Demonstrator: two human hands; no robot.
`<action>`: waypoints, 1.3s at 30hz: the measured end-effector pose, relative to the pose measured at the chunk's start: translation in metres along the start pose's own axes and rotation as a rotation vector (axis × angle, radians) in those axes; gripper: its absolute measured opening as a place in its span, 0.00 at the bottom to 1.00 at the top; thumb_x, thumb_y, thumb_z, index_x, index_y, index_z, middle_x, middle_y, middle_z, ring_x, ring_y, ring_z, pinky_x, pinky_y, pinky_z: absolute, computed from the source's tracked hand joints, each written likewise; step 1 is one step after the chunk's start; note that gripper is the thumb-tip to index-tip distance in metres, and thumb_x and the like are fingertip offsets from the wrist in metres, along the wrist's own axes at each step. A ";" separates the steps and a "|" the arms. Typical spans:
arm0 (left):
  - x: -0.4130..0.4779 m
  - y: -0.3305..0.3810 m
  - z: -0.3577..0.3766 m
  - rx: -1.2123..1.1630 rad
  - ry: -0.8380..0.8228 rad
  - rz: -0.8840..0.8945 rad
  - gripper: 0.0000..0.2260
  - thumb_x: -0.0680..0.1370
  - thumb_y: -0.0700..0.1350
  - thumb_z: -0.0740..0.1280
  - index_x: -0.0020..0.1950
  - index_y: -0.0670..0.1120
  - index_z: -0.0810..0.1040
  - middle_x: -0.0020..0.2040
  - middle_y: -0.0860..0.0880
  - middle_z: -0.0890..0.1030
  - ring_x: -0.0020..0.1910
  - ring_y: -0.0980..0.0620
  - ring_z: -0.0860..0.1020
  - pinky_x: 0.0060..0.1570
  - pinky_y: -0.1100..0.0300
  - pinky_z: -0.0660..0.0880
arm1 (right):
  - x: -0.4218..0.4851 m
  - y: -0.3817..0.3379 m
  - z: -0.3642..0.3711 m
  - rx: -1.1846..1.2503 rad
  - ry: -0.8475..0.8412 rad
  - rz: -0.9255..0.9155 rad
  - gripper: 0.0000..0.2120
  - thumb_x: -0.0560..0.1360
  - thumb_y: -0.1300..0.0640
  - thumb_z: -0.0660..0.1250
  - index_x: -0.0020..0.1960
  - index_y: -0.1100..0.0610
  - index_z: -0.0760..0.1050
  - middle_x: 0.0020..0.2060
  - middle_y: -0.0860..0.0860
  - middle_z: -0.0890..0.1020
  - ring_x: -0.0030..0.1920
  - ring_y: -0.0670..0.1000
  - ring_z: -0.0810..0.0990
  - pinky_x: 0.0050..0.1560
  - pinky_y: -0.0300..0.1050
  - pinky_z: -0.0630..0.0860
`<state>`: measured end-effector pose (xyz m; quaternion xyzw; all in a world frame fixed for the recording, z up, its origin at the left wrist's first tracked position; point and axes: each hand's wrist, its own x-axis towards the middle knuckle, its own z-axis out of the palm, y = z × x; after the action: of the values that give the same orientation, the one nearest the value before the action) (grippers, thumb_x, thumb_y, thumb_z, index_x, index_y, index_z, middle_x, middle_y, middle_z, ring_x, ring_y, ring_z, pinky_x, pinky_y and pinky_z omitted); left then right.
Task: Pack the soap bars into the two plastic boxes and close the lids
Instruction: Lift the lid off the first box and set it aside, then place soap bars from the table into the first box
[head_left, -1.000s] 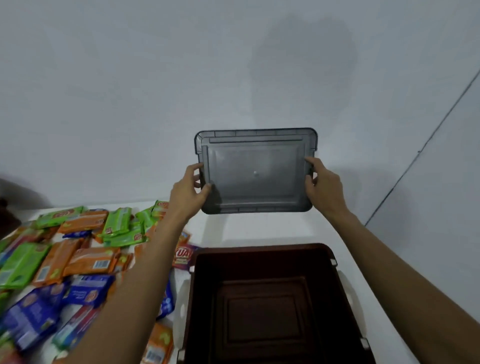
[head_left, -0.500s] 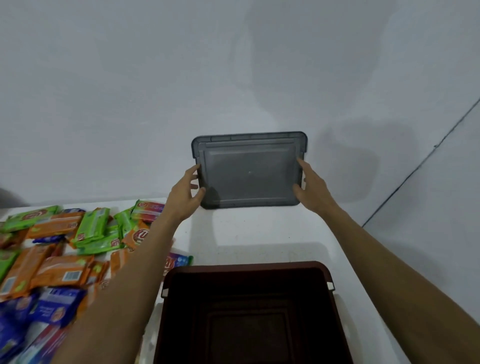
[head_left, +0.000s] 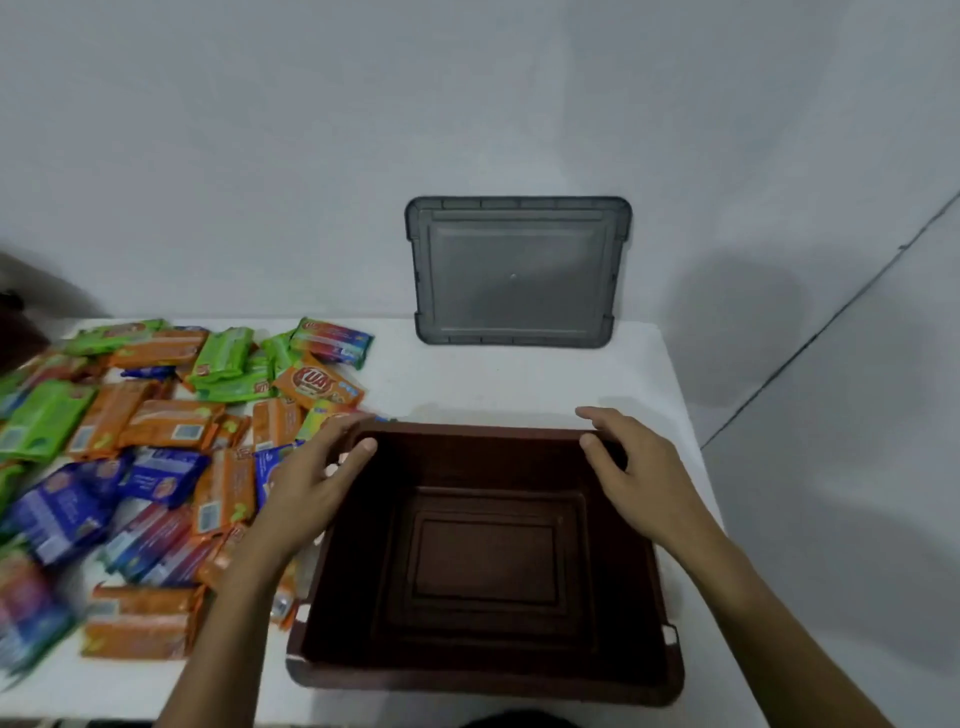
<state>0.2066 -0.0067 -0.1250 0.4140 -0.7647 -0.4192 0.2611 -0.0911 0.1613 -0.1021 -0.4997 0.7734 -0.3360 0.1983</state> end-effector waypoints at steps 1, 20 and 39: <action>-0.009 0.001 0.002 -0.009 0.025 -0.009 0.16 0.78 0.55 0.63 0.63 0.51 0.77 0.57 0.59 0.81 0.58 0.61 0.77 0.59 0.57 0.74 | -0.007 0.003 0.003 -0.020 0.014 -0.014 0.16 0.81 0.51 0.60 0.67 0.48 0.73 0.60 0.45 0.77 0.60 0.44 0.75 0.62 0.43 0.72; -0.047 -0.061 -0.080 0.450 0.152 -0.184 0.15 0.78 0.49 0.66 0.65 0.50 0.75 0.59 0.49 0.77 0.58 0.47 0.77 0.54 0.50 0.75 | 0.045 -0.105 0.080 -0.214 -0.177 -0.259 0.19 0.80 0.47 0.61 0.70 0.45 0.68 0.61 0.50 0.77 0.60 0.52 0.75 0.58 0.47 0.72; -0.007 -0.095 -0.110 0.739 -0.192 -0.267 0.36 0.73 0.69 0.61 0.77 0.55 0.59 0.78 0.48 0.57 0.74 0.43 0.57 0.68 0.44 0.65 | 0.152 -0.137 0.189 -0.216 -0.688 -0.210 0.23 0.74 0.59 0.72 0.65 0.51 0.67 0.63 0.54 0.75 0.53 0.49 0.78 0.47 0.39 0.77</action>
<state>0.3314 -0.0767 -0.1505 0.5346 -0.8243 -0.1829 -0.0350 0.0538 -0.0748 -0.1307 -0.6780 0.6370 -0.0834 0.3572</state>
